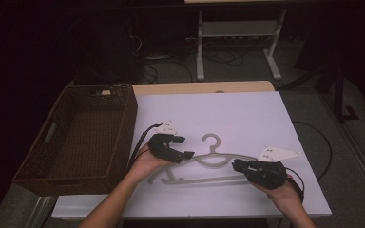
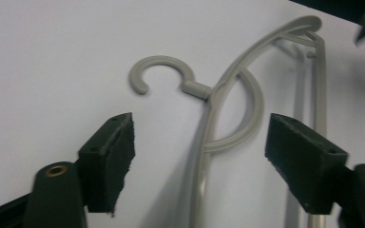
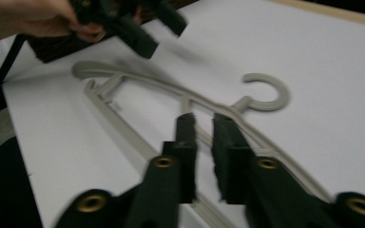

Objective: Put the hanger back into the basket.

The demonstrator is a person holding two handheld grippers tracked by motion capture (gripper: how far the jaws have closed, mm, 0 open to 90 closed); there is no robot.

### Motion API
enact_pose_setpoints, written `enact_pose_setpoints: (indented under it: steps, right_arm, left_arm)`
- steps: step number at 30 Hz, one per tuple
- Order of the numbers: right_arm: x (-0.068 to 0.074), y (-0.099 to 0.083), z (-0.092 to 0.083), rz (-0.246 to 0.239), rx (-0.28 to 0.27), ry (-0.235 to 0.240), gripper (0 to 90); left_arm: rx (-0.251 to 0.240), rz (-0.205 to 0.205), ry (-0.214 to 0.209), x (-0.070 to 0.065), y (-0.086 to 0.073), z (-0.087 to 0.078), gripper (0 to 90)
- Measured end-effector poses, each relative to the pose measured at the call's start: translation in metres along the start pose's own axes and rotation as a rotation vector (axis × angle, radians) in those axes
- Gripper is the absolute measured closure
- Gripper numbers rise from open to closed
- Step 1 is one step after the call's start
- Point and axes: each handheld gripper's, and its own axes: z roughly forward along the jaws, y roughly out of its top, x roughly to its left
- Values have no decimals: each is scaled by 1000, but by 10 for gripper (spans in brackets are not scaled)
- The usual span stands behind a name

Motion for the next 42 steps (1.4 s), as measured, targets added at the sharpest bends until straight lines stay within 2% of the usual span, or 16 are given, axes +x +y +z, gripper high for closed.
enact_pose_setpoints:
  steps: [2,4,5,8,10,16,25,29,31,42]
  right_arm:
    - [4,1,8,-15,33,20,892]
    - [9,2,17,-13,67,47,893]
    - [10,1,22,-32,81,49,893]
    - [15,-3,35,-48,139,65,893]
    - [17,-5,40,-46,174,66,893]
    - [18,-10,51,-69,230,53,894]
    - [18,-14,55,-68,261,51,894]
    - [18,-14,56,-64,268,54,894]
    - [18,-15,57,-64,273,53,895]
    - [18,-16,60,-61,288,50,895]
  left_arm:
    - [-19,-23,7,3,-1,-2,202]
    - [-24,-16,15,6,-2,-3,176]
    - [-29,-22,15,6,-2,-3,165]
    - [-31,-21,22,7,-3,-4,151]
    - [-34,-20,21,8,-3,-5,151]
    - [-25,-21,24,8,-4,-3,151]
    - [-14,-19,9,6,-4,1,155]
    - [-1,-20,-9,5,-5,4,176]
    - [18,-7,-17,4,-5,7,185]
    - [96,45,-59,0,-9,24,336]
